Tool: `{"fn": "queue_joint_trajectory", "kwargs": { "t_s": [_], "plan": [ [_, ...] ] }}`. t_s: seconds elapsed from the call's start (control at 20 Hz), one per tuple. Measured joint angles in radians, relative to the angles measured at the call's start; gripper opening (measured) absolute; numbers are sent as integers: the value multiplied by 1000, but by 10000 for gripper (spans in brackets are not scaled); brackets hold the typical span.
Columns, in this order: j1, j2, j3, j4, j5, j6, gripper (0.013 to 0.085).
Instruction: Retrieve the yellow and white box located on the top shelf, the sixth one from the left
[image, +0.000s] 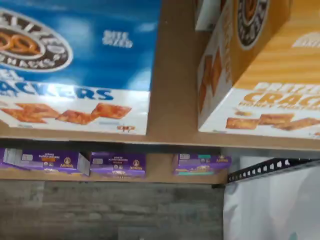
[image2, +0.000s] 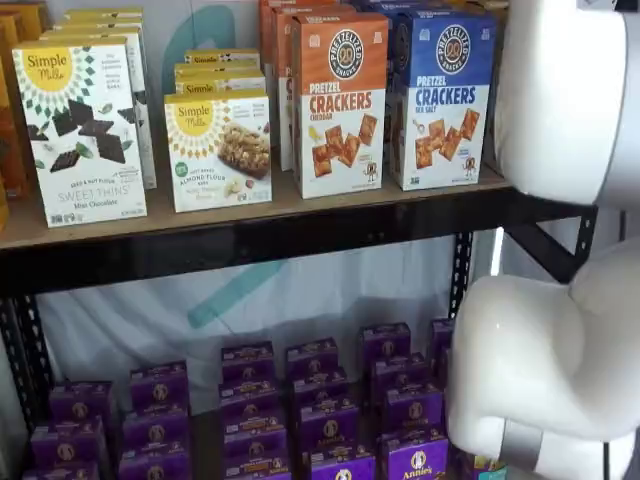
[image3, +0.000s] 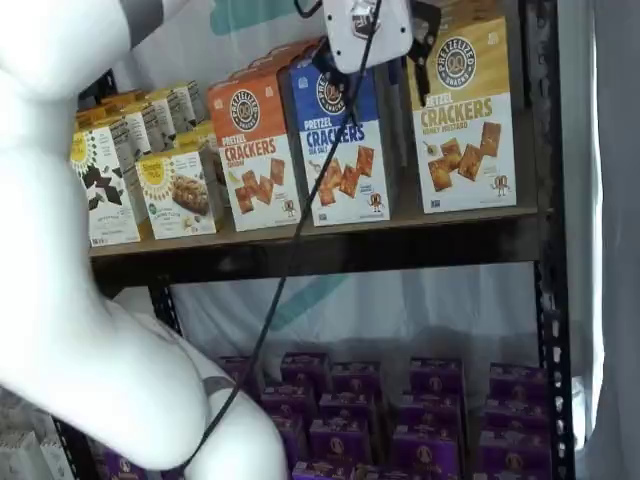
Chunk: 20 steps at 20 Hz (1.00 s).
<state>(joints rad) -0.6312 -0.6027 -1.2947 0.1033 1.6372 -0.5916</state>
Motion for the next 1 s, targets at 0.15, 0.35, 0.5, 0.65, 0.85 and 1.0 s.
{"fn": "queue_joint_trajectory", "kwargs": {
  "t_s": [0.15, 0.35, 0.5, 0.65, 0.85, 1.0],
  "plan": [
    [-22, 23, -19, 21, -8, -20, 850],
    [-43, 57, -50, 38, -8, -39, 850],
    [-56, 83, -74, 44, -1, -51, 850],
    [-78, 100, -86, 71, -4, -71, 850],
    [-99, 115, -97, 99, -25, -89, 850],
    [-107, 131, -115, 111, -26, -96, 850]
  ]
}}
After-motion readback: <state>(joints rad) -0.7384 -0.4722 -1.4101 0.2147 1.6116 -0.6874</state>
